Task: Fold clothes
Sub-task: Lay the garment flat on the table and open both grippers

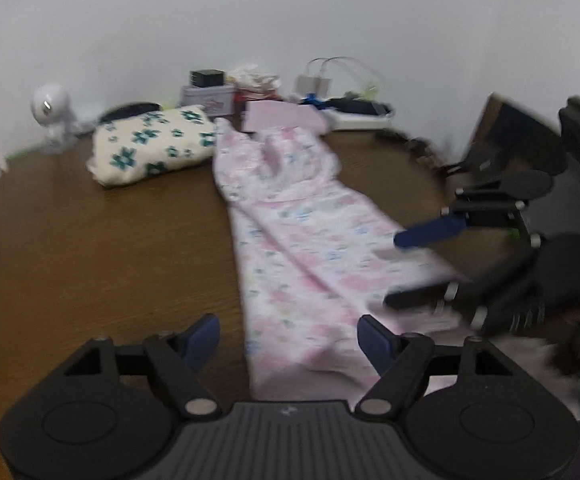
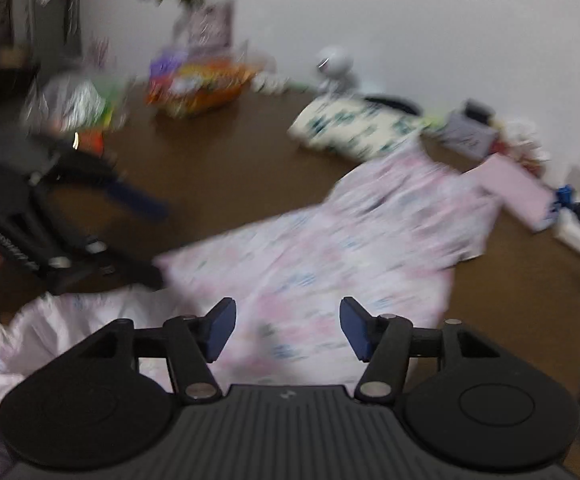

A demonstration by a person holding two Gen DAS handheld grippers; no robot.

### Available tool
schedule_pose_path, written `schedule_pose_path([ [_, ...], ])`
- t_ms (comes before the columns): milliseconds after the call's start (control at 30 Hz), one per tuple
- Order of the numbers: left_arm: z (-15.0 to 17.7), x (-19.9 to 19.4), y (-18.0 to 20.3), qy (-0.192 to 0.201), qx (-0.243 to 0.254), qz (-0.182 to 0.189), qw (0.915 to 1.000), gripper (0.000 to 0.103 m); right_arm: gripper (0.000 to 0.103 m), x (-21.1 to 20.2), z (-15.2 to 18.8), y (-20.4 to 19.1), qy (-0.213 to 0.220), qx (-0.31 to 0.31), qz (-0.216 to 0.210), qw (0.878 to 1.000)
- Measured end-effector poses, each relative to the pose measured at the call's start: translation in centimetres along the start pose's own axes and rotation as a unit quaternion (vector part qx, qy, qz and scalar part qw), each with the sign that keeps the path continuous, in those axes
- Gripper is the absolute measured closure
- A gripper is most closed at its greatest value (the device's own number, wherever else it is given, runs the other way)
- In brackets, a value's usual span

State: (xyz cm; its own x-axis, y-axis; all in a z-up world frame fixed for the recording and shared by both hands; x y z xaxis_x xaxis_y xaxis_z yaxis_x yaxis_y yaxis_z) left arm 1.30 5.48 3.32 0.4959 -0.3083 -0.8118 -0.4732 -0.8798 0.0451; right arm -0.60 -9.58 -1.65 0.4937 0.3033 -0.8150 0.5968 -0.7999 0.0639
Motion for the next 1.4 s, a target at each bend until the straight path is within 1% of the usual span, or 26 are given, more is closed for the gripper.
schedule_pose_path([
  [67,0.0,0.0,0.0,-0.005,0.004,-0.020,0.9998,0.031,0.052,1.8,-1.0,0.1,0.002,0.022,0.017,1.000],
  [133,-0.4,0.3,0.1,-0.016,0.019,-0.022,0.9994,0.031,0.053,3.4,-2.0,1.1,0.006,0.055,0.015,0.998],
  [200,-0.3,0.4,-0.4,-0.009,0.009,-0.030,0.9995,0.033,0.063,4.6,-2.4,2.0,0.007,0.088,-0.004,0.996],
  [233,-0.2,0.4,-0.7,-0.007,-0.004,-0.027,0.9996,0.033,0.089,4.5,-2.6,2.4,0.009,0.097,0.000,0.995],
  [267,-0.1,0.5,-0.8,-0.008,-0.013,-0.023,0.9996,0.033,0.099,3.9,-2.6,2.9,0.016,0.113,0.005,0.993],
  [300,0.1,0.4,-0.7,-0.008,-0.019,-0.017,0.9996,0.034,0.102,2.9,-2.3,4.0,0.035,0.139,0.005,0.990],
  [400,0.0,0.1,1.1,0.003,0.002,-0.010,0.9999,0.033,0.102,-0.7,-0.3,8.8,0.097,0.240,-0.010,0.966],
  [500,-1.4,1.4,3.6,0.005,0.040,0.000,0.9992,0.032,0.102,-2.5,2.4,12.8,0.119,0.317,-0.036,0.940],
  [533,-1.9,2.3,4.4,0.001,0.052,-0.008,0.9986,0.032,0.102,-2.7,3.1,13.7,0.115,0.328,-0.024,0.937],
  [633,-3.6,5.9,5.9,-0.020,0.077,-0.079,0.9937,0.033,0.102,-2.5,4.8,15.3,0.102,0.352,0.015,0.930],
  [700,-4.2,7.3,5.8,-0.034,0.078,-0.094,0.9920,0.033,0.102,-2.2,5.6,16.0,0.096,0.364,0.034,0.926],
  [767,-4.5,7.7,5.2,-0.042,0.073,-0.072,0.9939,0.052,0.102,-2.1,6.2,16.4,0.094,0.372,0.042,0.922],
  [800,-4.6,7.7,4.6,-0.047,0.060,-0.055,0.9956,0.087,0.102,-2.0,6.3,16.5,0.095,0.375,0.040,0.921],
  [833,-4.6,7.3,3.6,-0.045,0.032,-0.041,0.9977,0.103,0.102,-2.0,6.4,16.7,0.097,0.378,0.036,0.920],
  [933,-3.4,5.4,-0.3,-0.004,-0.074,-0.039,0.9965,0.103,0.102,-1.9,6.8,16.9,0.106,0.382,0.033,0.917],
  [967,-2.6,4.6,-2.0,0.007,-0.125,-0.032,0.9917,0.103,0.102,-2.0,7.0,17.0,0.107,0.384,0.036,0.916],
  [1033,-0.3,3.0,-5.7,0.031,-0.234,-0.003,0.9719,0.103,0.102,-1.8,7.4,17.3,0.097,0.390,0.041,0.915],
  [1067,0.9,2.4,-7.4,0.039,-0.282,0.002,0.9587,0.102,0.102,-1.6,7.5,17.5,0.088,0.394,0.047,0.914],
  [1100,2.0,1.9,-8.8,0.045,-0.323,-0.008,0.9452,0.091,0.100,-1.3,7.6,17.6,0.076,0.394,0.057,0.914],
  [1133,2.7,1.4,-9.7,0.045,-0.348,-0.020,0.9363,0.078,0.096,-1.1,7.5,17.6,0.058,0.387,0.075,0.917],
  [1167,2.6,0.8,-9.7,0.044,-0.338,-0.037,0.9394,0.077,0.085,-1.2,7.3,17.1,0.047,0.370,0.094,0.923],
  [1233,1.6,-0.4,-8.5,0.051,-0.277,-0.077,0.9563,0.075,0.070,-2.7,6.2,15.1,0.072,0.299,0.120,0.944],
  [1267,0.6,-0.9,-7.5,0.058,-0.237,-0.087,0.9658,0.062,0.054,-3.3,5.5,13.9,0.084,0.257,0.117,0.956],
  [1333,-2.2,-1.1,-4.7,0.075,-0.135,-0.084,0.9845,0.023,0.048,-4.1,3.9,11.3,0.099,0.165,0.092,0.977],
  [1367,-3.5,-0.6,-3.2,0.083,-0.078,-0.079,0.9904,0.013,0.047,-3.9,3.1,10.2,0.099,0.126,0.078,0.984],
  [1400,-4.7,0.2,-1.6,0.090,-0.017,-0.078,0.9928,0.008,0.039,-3.5,2.4,9.2,0.098,0.092,0.066,0.989],
])
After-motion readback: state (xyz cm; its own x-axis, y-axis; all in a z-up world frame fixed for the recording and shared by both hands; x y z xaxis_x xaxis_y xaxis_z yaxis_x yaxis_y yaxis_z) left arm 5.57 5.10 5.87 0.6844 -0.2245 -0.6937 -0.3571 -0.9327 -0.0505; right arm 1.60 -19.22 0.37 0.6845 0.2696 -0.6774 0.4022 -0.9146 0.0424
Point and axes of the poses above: each gripper's, at about its wrist camera, not at the fingertips, and x roughly the way its jaws point, y to its right, z to its underside, the point moved 3 cm from there along x, roughly the way its jaws point, and after that the axes turned 11 degrees about -y, right-handed, at the moved point
